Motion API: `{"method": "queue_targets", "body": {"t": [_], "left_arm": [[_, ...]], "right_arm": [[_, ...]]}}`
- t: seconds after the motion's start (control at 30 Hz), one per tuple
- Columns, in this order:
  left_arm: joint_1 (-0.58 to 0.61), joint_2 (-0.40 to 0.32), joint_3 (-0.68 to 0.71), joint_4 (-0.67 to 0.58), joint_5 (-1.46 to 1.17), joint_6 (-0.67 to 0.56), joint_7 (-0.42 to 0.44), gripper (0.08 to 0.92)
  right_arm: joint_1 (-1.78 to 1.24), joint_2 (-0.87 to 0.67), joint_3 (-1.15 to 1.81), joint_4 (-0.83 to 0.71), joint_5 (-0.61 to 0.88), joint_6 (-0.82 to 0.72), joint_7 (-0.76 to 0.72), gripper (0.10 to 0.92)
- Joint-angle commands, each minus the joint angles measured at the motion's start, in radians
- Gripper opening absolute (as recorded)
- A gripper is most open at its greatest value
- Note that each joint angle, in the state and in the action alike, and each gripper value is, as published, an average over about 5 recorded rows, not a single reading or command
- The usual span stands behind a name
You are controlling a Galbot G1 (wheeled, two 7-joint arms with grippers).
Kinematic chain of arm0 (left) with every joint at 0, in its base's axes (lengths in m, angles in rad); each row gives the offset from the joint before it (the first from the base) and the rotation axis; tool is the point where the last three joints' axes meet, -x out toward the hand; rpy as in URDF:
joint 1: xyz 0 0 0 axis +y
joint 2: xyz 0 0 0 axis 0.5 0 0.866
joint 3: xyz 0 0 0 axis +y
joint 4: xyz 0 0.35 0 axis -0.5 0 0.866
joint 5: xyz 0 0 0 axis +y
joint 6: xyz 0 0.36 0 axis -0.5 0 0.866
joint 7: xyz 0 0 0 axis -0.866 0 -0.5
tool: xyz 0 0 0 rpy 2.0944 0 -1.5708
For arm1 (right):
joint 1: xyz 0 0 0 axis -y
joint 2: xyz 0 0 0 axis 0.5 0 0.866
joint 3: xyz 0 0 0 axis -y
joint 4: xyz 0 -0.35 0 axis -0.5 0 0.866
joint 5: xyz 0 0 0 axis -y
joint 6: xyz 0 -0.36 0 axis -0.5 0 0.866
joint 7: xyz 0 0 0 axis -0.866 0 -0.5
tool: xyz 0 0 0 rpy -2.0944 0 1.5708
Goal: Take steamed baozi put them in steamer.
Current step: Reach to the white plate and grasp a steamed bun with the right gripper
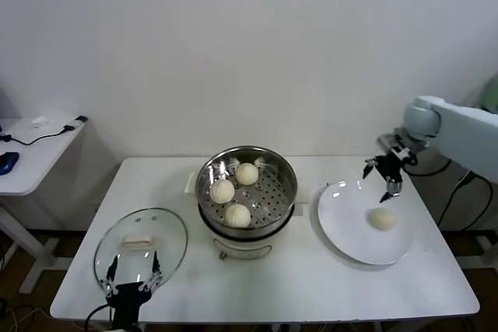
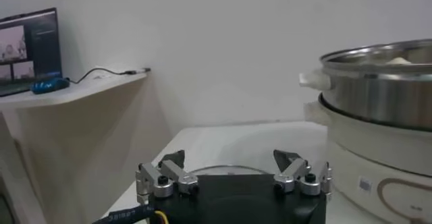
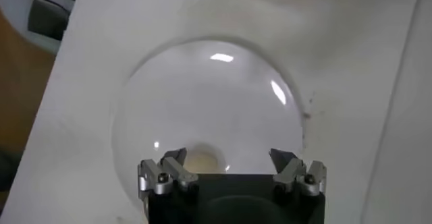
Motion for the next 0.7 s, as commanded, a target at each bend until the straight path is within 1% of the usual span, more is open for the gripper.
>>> {"method": "queue_targets", "body": {"t": [0.03,0.37,0.7], "left_arm": [[-0.001,0.002,-0.004,0.012,0.000,-0.003,0.001,0.823],[-0.007,0.005,-0.001,0.021,0.000,-0.002,0.001,0.823],[-0.001,0.008,0.000,0.016,0.000,-0.002,0.000,0.823]], "right_arm": [[-0.242,-0.026,0.162,-0.142,-0.125,-0.034,0.023,0.823],[-0.341,0.024,0.282,-0.239,-0.162,-0.046,0.058,0.823],[-0.367,0.045,0.312,-0.243,-0.167,-0.068,0.079,0.823]]}}
